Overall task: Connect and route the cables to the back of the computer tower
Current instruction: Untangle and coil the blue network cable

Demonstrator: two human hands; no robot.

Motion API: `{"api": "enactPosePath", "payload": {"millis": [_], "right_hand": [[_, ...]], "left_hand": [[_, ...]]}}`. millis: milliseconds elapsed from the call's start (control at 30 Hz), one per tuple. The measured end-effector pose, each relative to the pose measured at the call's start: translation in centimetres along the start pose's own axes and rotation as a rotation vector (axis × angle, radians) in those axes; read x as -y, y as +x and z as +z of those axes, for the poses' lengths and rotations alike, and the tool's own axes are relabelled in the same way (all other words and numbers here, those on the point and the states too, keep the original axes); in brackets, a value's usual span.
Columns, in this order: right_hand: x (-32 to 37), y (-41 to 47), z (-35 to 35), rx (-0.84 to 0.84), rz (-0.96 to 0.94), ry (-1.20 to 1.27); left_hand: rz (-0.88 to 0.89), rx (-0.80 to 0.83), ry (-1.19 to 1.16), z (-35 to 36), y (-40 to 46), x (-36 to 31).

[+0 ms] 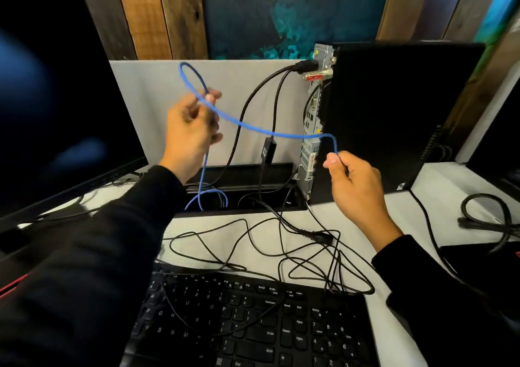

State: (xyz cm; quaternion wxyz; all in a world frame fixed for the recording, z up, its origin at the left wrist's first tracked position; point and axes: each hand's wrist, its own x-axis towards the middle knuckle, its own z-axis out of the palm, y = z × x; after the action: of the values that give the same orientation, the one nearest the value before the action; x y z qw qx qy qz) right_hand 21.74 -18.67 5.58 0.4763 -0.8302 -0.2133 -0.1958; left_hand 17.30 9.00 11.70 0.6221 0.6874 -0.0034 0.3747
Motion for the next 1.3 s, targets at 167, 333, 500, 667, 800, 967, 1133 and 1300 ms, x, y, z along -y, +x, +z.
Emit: {"api": "enactPosePath", "payload": {"millis": [167,333,500,667,800,967,1133,1300], "right_hand": [[-2.4,0.4,0.2,0.157,0.163,-0.282],[-4.4,0.5,0.5,0.264,0.391,-0.347],[-3.6,0.3,-1.1,0.159,0.499,-0.182],[0.7,1.7,-6.1,0.401,0.356,-0.516],[6.9,1.3,-10.8,0.486,0.031,-0.532],[12.4,-2.7,-4.0,0.401,-0.336,-0.303],[9.7,-4.6,2.3,0.48,-0.303,-0.364],[6.6,-2.4,-0.3,0.345,-0.319,-0.284]], "left_hand": [[0.075,0.043,-0.165,0.2,1.5,-4.2],[0.071,0.119,0.03,0.0,-1.2,-2.6],[0.037,0.134,0.26,-2.6,-4.6,1.2],[-0.009,0.026,0.438,-5.4,-6.2,2.7],[0.07,-0.064,0.649,-6.5,-6.4,2.2],[0.171,0.216,0.646,-1.7,-9.8,-0.8],[0.288,0.488,0.694,-0.2,-12.6,-1.1],[0.156,0.475,0.868,-5.9,-11.3,2.3]]}}
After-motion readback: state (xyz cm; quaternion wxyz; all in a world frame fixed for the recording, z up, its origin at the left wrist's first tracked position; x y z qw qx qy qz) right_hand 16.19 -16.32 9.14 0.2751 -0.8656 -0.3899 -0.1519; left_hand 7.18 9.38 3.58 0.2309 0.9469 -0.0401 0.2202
